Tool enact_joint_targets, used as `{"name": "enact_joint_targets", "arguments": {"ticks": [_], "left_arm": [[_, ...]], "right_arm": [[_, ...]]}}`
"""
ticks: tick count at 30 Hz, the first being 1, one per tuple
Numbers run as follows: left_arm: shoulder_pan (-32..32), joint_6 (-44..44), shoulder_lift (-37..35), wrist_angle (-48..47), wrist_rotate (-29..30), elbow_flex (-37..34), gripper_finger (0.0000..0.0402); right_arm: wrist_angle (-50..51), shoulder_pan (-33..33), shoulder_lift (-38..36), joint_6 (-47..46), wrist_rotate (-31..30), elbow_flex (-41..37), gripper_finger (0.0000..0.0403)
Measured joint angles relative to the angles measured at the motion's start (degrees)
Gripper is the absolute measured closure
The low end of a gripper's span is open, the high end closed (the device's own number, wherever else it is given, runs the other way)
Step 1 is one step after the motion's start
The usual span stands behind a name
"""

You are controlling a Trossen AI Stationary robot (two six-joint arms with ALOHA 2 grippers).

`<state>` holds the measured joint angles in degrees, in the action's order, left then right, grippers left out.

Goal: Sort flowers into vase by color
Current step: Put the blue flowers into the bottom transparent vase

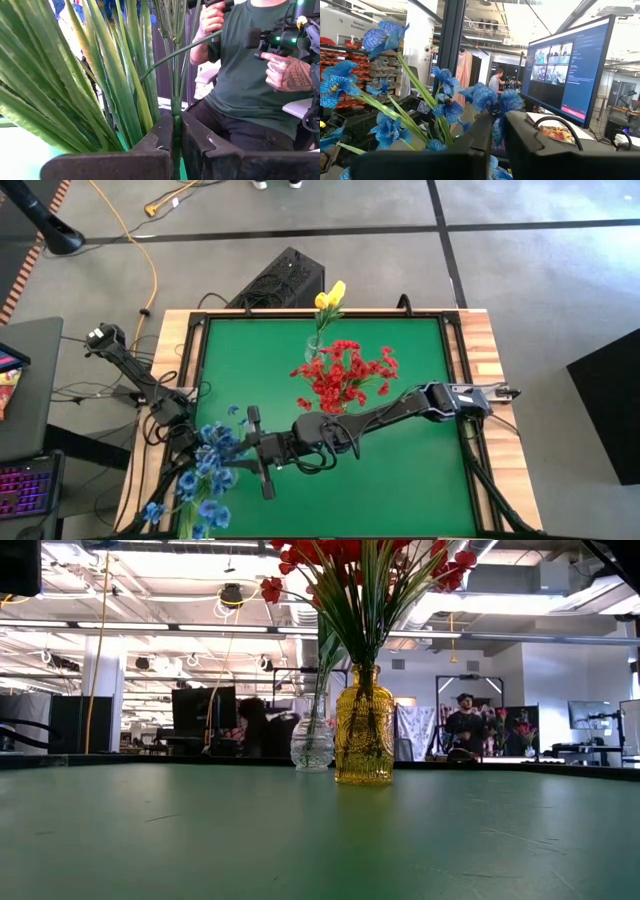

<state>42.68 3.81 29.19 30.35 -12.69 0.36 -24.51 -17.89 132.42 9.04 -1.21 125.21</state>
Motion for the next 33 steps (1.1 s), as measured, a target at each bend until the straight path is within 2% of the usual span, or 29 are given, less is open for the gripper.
{"name": "enact_joint_targets", "arguments": {"ticks": [6,9,13,23,33], "left_arm": [[0.0,-0.7,0.0,0.1,0.8,0.0,0.0378],[0.0,-1.5,0.0,0.2,3.0,0.0,0.0360],[0.0,-2.0,0.0,0.2,3.1,0.0,0.0335],[0.0,-4.4,0.0,0.1,2.9,0.0,0.0274],[0.0,-6.5,0.0,-0.1,-2.4,0.0,0.0265]], "right_arm": [[0.0,0.0,0.0,0.0,-0.1,0.0,0.0386],[0.0,0.0,0.0,0.0,-0.2,0.0,0.0384],[0.0,0.0,0.0,0.0,-1.1,0.0,0.0373],[0.4,0.0,0.0,-0.1,-3.5,0.0,0.0382],[0.4,0.0,0.0,-0.2,-3.5,0.0,0.0383]]}}
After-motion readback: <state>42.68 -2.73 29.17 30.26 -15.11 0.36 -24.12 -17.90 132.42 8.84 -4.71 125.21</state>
